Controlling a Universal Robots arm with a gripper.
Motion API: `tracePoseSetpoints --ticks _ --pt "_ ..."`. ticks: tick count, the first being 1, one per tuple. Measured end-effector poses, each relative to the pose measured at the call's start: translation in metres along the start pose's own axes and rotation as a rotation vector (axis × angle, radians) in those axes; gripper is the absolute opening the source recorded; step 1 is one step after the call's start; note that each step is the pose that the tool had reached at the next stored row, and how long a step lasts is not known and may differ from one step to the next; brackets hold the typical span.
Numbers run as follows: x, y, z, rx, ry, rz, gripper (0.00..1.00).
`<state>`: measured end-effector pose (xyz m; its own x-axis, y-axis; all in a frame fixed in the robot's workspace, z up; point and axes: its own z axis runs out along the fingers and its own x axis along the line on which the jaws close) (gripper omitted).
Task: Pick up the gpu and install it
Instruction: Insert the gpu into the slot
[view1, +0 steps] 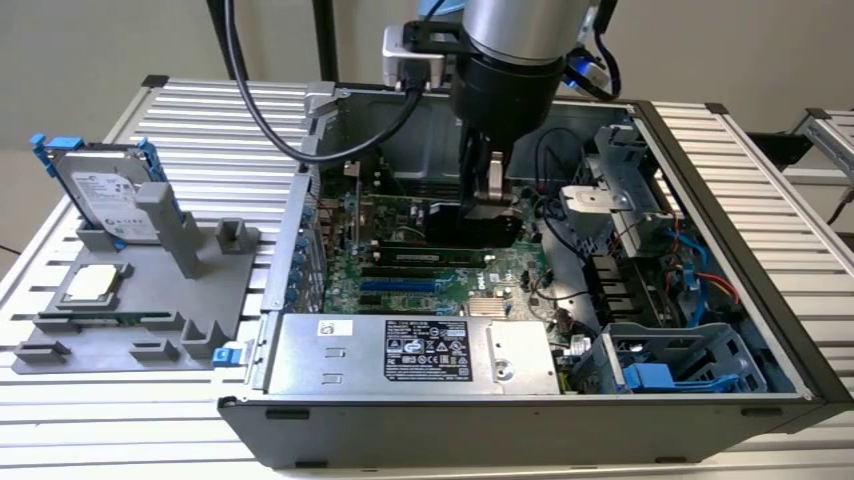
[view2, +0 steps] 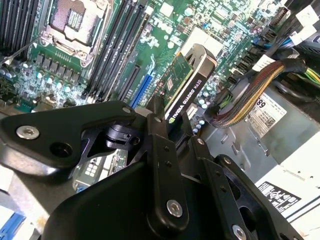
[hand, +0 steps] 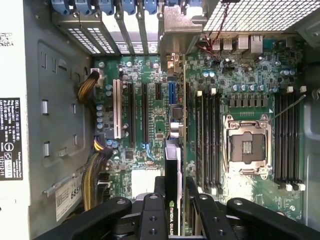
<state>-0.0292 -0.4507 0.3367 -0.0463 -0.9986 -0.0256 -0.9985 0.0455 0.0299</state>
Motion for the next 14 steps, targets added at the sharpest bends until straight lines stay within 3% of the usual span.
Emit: tracePoseSetpoints --ticks 14 --pt "0.0001 -0.0002 0.0054 0.0001 -0.0008 0.000 0.00"
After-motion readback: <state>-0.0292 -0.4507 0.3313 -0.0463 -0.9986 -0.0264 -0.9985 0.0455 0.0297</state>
